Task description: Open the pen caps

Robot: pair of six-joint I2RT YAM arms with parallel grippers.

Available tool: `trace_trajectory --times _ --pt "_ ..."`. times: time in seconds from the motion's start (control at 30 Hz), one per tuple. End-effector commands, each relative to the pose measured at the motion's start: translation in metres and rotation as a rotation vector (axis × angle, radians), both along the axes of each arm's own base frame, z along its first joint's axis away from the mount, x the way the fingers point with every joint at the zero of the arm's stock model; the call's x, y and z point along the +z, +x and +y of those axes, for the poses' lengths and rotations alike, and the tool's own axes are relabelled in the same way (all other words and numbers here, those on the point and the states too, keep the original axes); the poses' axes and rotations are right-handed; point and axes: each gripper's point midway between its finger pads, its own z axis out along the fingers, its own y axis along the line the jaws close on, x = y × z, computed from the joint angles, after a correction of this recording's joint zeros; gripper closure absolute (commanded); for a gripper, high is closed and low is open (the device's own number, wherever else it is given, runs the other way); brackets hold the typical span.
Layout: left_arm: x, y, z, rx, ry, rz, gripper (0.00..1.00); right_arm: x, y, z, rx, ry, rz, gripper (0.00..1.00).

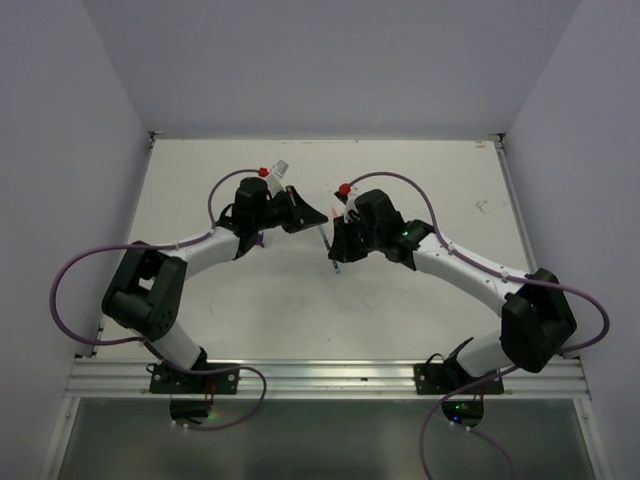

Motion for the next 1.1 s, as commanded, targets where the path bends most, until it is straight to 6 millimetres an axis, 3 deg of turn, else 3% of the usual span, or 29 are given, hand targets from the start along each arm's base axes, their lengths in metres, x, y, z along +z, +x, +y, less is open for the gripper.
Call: trace_trajectory --times 0.0,0.17,0.33,0.47,0.7,0.9,0.97,1.07 --pt "0.019 -0.003 -0.004 -0.037 -0.022 -0.053 1.00 0.038 0.020 0.021 0.009 0.097 -0.099 0.79" --pt "0.024 -0.005 -0.004 -0.040 -0.032 -0.055 1.00 0.032 0.027 0.031 0.030 0.096 -0.080 0.67" --pt "0.028 -0.005 -0.004 -0.036 -0.035 -0.056 1.00 0.027 0.027 0.036 0.042 0.099 -0.063 0.69" --pt "0.030 0.000 -0.001 -0.014 -0.011 -0.050 1.00 0.017 0.019 0.036 0.044 0.079 -0.047 1.00" --pt "0.023 0.044 0.026 0.131 0.097 0.041 1.00 -0.028 -0.004 0.034 -0.010 -0.190 -0.108 1.00" --pt "0.020 0.073 0.046 0.144 0.075 0.065 1.00 -0.049 -0.012 0.020 -0.024 -0.296 -0.134 1.00" --pt "0.022 0.077 0.057 0.153 0.094 0.038 1.00 -0.043 -0.007 0.012 -0.040 -0.310 -0.158 1.00" --pt "0.003 0.068 0.070 0.152 0.195 0.052 1.00 -0.029 0.030 -0.018 -0.121 -0.252 -0.126 1.00"
